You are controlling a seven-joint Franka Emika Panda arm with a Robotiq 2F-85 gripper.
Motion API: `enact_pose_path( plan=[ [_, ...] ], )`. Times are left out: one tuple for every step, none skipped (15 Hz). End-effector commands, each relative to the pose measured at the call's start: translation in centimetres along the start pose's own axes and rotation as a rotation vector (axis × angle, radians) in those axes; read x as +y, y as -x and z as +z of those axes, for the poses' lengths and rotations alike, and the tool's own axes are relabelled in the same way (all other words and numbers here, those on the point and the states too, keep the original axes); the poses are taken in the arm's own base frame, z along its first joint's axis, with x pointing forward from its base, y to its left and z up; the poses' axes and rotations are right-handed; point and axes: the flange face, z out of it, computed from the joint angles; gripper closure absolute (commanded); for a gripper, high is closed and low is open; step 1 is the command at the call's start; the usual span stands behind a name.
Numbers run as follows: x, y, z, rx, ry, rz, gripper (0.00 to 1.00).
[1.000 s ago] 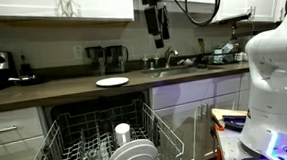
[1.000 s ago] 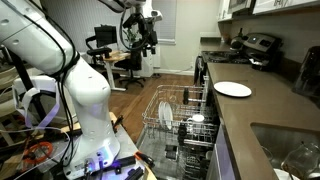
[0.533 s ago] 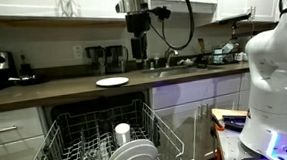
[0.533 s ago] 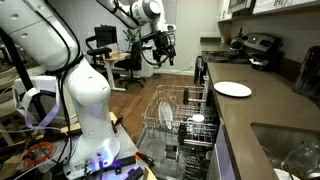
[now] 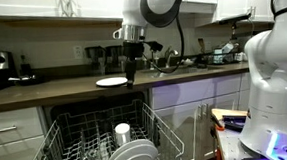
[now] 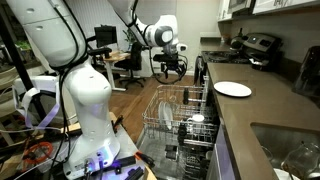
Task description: Move the front plate in the dishwasher to the front left corner of the dishwasher
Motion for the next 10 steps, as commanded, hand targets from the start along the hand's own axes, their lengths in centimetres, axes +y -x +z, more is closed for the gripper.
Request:
enact_pose_path(
  plan=[
    [0.0, 0.0, 0.9, -0.016, -0.024, -0.008, 0.00],
    [0.0, 0.0, 1.5, -0.025, -0.035, -0.011, 0.00],
    [-0.1, -0.1, 1.7, -0.029, -0.038, -0.013, 0.00],
    [-0.1, -0.1, 1.7, -0.029, -0.038, -0.014, 0.00],
    [-0.2, -0.2, 1.7, -0.028, -0.038, -0.015, 0.00],
    [-0.4, -0.4, 2.3, -0.026, -0.026, -0.047, 0.00],
    [-0.6, -0.5, 3.4, -0.049, -0.027, -0.073, 0.00],
    [-0.8, -0.6, 4.2, -0.066, -0.031, -0.085, 0.00],
    [-0.9, -0.6, 5.3, -0.079, -0.045, -0.097, 0.00],
    [-1.0, -0.5, 6.2, -0.091, -0.055, -0.110, 0.00]
  ],
)
